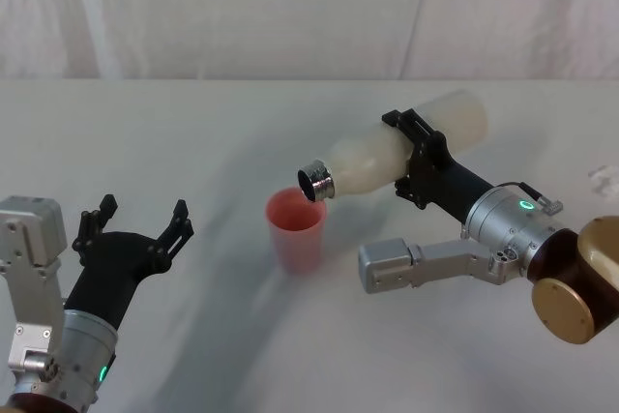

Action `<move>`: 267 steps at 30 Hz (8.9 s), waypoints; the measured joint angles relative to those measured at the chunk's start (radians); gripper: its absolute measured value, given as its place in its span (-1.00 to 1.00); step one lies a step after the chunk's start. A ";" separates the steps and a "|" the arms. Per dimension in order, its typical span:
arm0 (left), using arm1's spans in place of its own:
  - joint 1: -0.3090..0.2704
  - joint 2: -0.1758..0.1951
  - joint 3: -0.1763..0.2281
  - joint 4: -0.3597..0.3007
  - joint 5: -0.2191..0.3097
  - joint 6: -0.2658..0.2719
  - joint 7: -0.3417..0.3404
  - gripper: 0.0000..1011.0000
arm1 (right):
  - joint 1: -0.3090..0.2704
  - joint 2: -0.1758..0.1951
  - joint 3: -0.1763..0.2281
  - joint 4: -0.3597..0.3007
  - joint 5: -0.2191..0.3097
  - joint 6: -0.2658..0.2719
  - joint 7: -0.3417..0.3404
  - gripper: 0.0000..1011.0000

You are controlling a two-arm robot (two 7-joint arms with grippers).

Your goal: Grasp the thermos with one hand and pour water into the cup lid.

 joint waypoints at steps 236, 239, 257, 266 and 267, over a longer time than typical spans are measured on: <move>0.000 0.000 0.000 0.000 0.000 0.000 0.000 0.98 | -0.357 -0.284 0.584 -0.031 1.091 -0.088 0.127 0.88; 0.000 0.000 0.000 0.000 0.000 0.000 0.000 0.98 | -0.356 -0.282 0.583 -0.027 1.088 -0.091 0.127 0.88; 0.000 0.000 0.000 0.000 0.000 0.000 0.000 0.98 | -0.350 -0.280 0.583 -0.015 1.080 -0.093 0.126 0.88; 0.000 0.000 0.000 0.000 0.000 0.000 0.000 0.98 | -0.347 -0.282 0.583 -0.009 1.081 -0.096 0.128 0.88; 0.000 0.000 0.000 0.000 0.000 0.000 0.000 0.98 | -0.347 -0.282 0.583 -0.009 1.081 -0.096 0.128 0.88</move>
